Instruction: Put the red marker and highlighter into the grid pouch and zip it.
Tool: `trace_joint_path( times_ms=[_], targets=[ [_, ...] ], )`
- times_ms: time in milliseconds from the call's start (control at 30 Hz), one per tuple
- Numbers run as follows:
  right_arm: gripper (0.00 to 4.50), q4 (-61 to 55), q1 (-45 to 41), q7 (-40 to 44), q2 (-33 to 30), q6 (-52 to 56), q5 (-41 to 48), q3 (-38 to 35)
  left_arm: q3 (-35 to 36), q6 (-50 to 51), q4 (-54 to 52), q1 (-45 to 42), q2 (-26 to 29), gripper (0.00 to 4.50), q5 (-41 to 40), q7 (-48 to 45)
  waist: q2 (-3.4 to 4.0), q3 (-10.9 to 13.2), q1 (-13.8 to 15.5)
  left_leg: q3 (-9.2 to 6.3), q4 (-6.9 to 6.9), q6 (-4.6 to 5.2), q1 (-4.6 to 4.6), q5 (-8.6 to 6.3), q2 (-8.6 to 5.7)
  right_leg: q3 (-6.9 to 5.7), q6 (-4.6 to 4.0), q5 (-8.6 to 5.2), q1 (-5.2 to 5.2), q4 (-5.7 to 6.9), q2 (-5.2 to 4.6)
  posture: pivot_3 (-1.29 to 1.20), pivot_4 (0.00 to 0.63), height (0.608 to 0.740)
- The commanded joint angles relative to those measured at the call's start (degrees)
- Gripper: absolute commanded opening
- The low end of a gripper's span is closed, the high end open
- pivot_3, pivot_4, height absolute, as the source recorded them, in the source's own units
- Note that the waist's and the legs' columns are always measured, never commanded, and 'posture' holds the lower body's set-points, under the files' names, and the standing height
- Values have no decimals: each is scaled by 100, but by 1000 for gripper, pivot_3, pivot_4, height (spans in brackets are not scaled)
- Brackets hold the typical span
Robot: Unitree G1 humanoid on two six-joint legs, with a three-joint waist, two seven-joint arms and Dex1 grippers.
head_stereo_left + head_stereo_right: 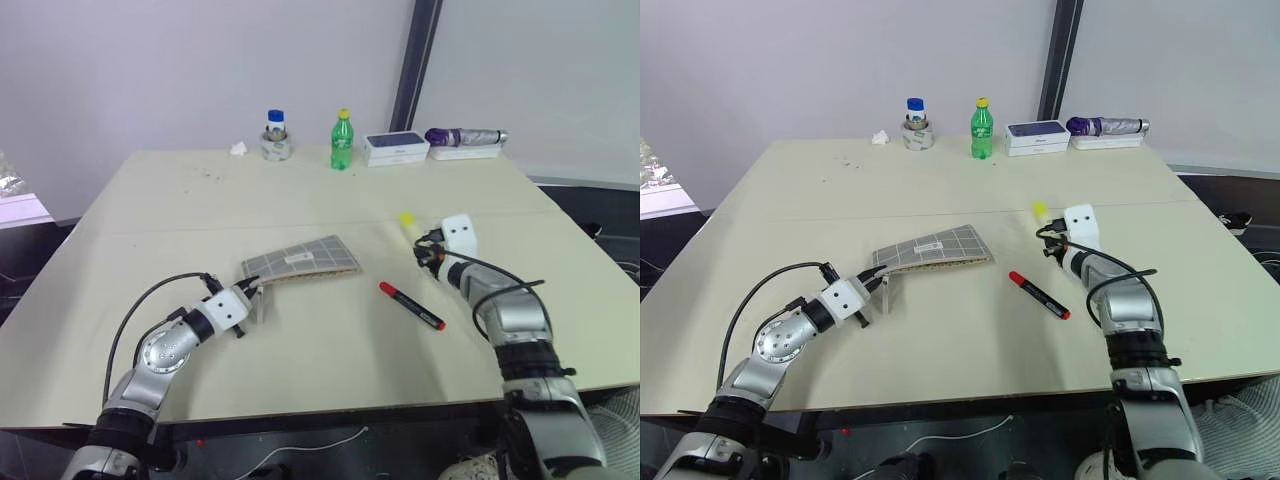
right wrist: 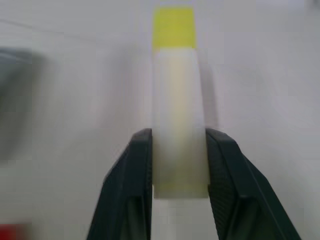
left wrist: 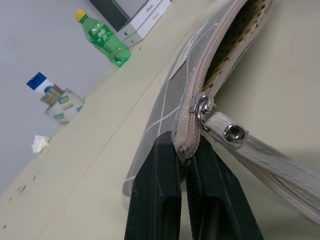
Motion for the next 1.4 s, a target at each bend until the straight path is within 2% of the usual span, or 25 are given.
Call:
trace_joint_path(
  times_ms=[33,167,400,800,967,1400],
  targets=[
    [881,-1147,623,1251,-136,-381,883,-99,-22,-61,27,-153,9,0,13,21,-2,-1,2,-1,1,0,0,0,0,-1,0,0,4,-2,0,0,150,740],
    [881,-1776,1346,2065,-578,-719,748,382,-32,-46,95,-264,-45,0,-38,-3,-2,-1,-1,-1,7,2,1,-1,-1,-1,2,1,6,-3,-1,0,150,740],
    [881,-1449,1158,1566,-632,-1070,-298,1000,-121,-67,217,-419,-33,0,23,-38,-2,-1,-11,0,8,0,5,0,0,0,1,1,5,0,2,0,150,740],
    [881,-1180,864,1410,-468,-1027,-630,1163,-190,3,-22,-376,-5,0,50,-97,-3,-1,-5,0,10,0,4,0,-2,0,3,2,7,-3,2,0,150,740],
    [881,-1547,1043,1929,-495,-1185,-249,1161,-183,20,6,-365,8,0,87,-84,-3,0,9,0,10,0,4,0,-2,0,3,2,9,-4,1,0,150,740],
    [881,-1440,897,1710,-561,-768,-614,1268,-156,117,-145,-298,-66,0,-18,-114,-3,-1,3,-1,12,0,4,0,-2,0,3,2,9,-3,1,0,150,740]
  ],
)
